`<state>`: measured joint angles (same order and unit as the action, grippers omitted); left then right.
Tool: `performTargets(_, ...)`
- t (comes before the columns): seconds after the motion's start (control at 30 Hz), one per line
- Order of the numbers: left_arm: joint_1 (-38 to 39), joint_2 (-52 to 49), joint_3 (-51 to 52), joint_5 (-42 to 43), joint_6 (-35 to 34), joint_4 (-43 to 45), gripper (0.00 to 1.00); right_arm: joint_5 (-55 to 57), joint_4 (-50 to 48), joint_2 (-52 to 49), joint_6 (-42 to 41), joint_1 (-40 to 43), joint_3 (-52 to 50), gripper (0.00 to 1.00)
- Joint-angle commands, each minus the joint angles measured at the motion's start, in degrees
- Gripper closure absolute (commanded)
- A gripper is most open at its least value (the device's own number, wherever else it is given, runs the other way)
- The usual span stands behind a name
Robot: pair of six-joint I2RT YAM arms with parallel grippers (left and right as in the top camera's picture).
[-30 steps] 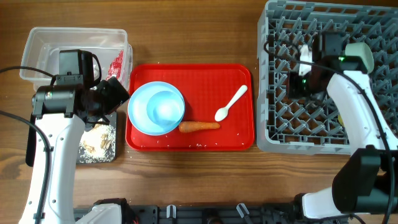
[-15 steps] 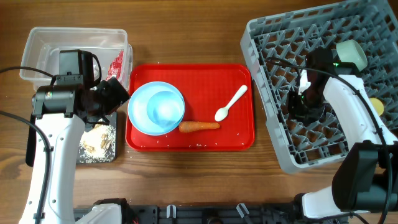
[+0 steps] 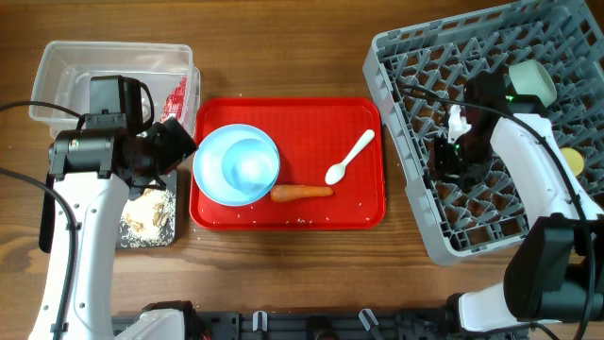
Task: Sort waste into correct bins and load items into the dishwasher rack
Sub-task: 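Place the green bowl upside down in the rack's far corner and release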
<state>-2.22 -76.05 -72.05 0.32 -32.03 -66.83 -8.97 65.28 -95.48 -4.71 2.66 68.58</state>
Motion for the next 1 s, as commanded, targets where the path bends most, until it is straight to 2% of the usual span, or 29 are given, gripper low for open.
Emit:
performTargets(0.0,-0.3,0.3,-0.2,0.2,0.3,-0.1,0.05,-4.9,-4.4,-0.2,1.0,-0.2,-0.2,0.74)
performTargets(0.17,-0.3,0.3,-0.2,0.2,0.3,-0.1,0.05,-15.2,-10.3,-0.2,2.7,-0.2,-0.2,0.74)
performTargets(0.43,-0.3,0.3,-0.2,0.2,0.3,-0.1,0.05,-13.9,-10.5,-0.2,3.2,-0.8,-2.0,0.74)
performTargets(0.63,-0.3,0.3,-0.2,0.2,0.3,-0.1,0.05,-21.0,-18.2,-0.2,2.5,-5.1,-2.5,0.74)
performTargets(0.77,-0.3,0.3,-0.2,0.2,0.3,-0.3,0.05,-17.5,-23.2,-0.2,-1.2,-6.9,-2.4,0.74)
performTargets(0.9,-0.3,0.3,-0.2,0.2,0.3,-0.3,0.05,-9.8,-18.2,1.9,-1.2,-6.1,-0.6,0.73)
performTargets(0.97,-0.3,0.3,-0.2,0.2,0.3,-0.3,0.05,-7.8,-15.1,6.9,0.9,-5.2,0.8,0.73)
